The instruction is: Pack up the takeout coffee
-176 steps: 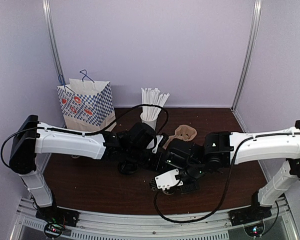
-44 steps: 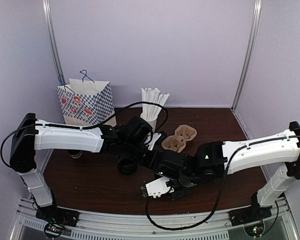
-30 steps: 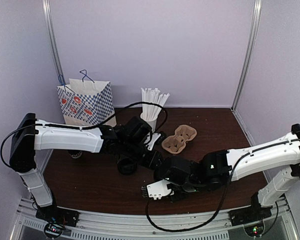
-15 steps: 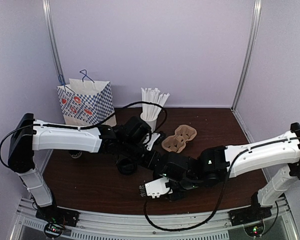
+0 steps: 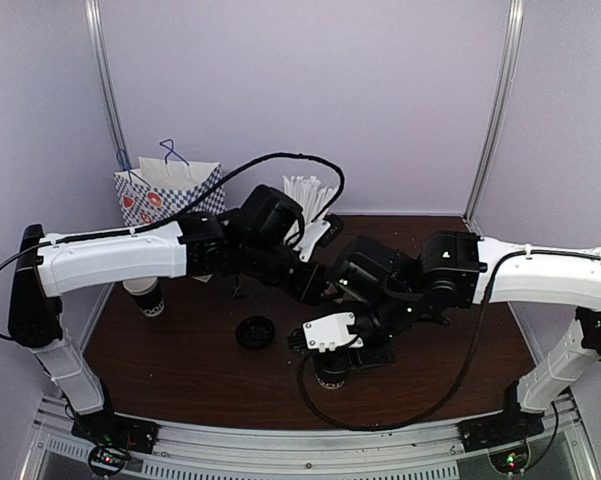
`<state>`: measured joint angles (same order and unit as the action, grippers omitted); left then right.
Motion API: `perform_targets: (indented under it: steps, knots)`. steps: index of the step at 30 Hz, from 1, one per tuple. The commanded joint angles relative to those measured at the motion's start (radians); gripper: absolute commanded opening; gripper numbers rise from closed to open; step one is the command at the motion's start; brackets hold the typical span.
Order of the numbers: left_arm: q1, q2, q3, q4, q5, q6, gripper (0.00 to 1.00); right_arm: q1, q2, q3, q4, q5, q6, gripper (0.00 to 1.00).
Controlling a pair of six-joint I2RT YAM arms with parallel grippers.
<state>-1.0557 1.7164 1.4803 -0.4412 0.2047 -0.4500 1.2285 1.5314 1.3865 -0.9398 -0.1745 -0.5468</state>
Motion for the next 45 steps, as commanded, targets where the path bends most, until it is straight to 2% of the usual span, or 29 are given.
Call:
perform_targets:
  steps: [1, 6, 8, 13, 19, 27, 37, 45]
  knots:
    - [-0.003, -0.083, -0.034, -0.069, -0.063, -0.008, 0.44, -0.104, -0.067, 0.015, -0.089, -0.113, 0.015, 0.42]
    - [-0.012, -0.226, -0.278, -0.021, -0.062, -0.094, 0.45, -0.277, -0.114, -0.043, -0.04, -0.182, 0.028, 0.42]
    - [-0.034, -0.269, -0.363, 0.015, -0.038, -0.101, 0.45, -0.324, -0.109, -0.071, 0.008, -0.205, 0.041, 0.46]
    - [-0.107, -0.277, -0.439, 0.061, 0.013, -0.117, 0.45, -0.374, -0.034, -0.082, 0.084, -0.285, 0.067, 0.55]
    - [-0.124, -0.219, -0.444, 0.116, 0.07, -0.145, 0.45, -0.39, 0.033, -0.092, 0.093, -0.414, 0.032, 0.58]
    - [-0.103, -0.147, -0.461, 0.245, 0.053, -0.214, 0.45, -0.393, 0.041, -0.133, 0.053, -0.539, -0.035, 0.64]
    - [0.022, -0.073, -0.457, 0.334, 0.107, -0.235, 0.43, -0.393, 0.015, -0.207, 0.045, -0.583, -0.017, 0.63]
    - [0.094, -0.007, -0.377, 0.283, 0.154, -0.152, 0.43, -0.393, -0.009, -0.229, 0.031, -0.608, 0.025, 0.61]
